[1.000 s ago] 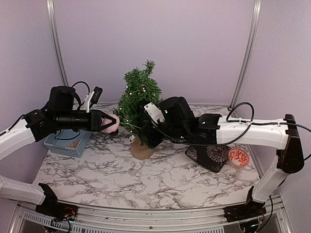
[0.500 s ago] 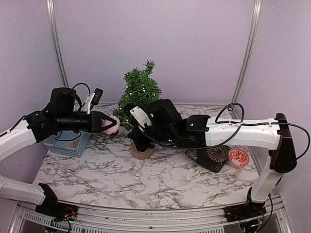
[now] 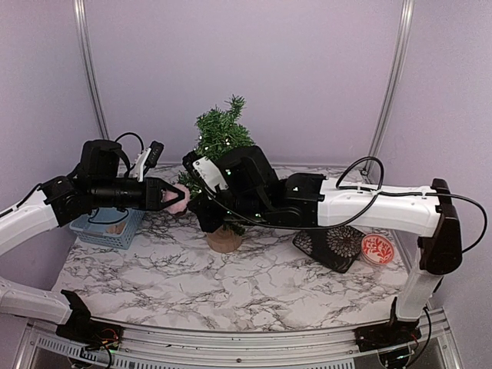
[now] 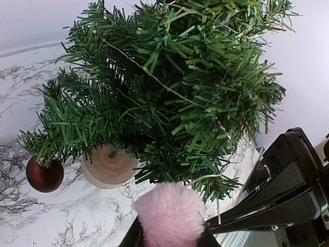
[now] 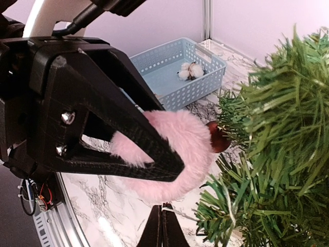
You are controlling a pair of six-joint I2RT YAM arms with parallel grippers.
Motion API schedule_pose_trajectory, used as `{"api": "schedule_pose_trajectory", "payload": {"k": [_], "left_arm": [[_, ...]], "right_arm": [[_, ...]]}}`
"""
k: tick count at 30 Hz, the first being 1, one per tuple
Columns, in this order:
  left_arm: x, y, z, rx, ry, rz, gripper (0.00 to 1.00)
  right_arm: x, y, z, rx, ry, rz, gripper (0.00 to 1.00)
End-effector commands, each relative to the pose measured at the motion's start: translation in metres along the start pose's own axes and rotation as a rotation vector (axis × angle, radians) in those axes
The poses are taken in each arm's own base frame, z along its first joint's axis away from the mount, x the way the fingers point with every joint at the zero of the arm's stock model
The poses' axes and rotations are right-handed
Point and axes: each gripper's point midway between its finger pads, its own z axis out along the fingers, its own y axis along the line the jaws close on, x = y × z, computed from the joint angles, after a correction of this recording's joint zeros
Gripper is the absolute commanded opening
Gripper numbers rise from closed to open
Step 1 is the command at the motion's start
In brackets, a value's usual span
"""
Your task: Decorate the small christmas tree
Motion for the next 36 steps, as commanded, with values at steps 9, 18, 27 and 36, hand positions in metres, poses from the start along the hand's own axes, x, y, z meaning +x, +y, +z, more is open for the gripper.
{"api": "schedule_pose_trajectory", "payload": {"k": [9,18,27,36], "left_arm": [[0.001,0.002,0.005,0.000,-0.003,0.014,0.00],[0.002,0.003,0.007,-0.006,0.001,0.014,0.00],[0.003,0.006,0.010,-0.013,0.008,0.013,0.00],[0.004,0.008,0.010,-0.025,0.008,0.019,0.00]], "right_arm": [[-0.027,0.004,-0.004,0.023,-0.049,0.052,0.00],[-0.040,-0.013,-0.015,0.013,-0.093,0.143,0.00],[-0.048,-0.030,-0.030,0.005,-0.133,0.199,0.00],[-0.045,-0.032,-0.040,-0.033,-0.145,0.226,0.00]]}}
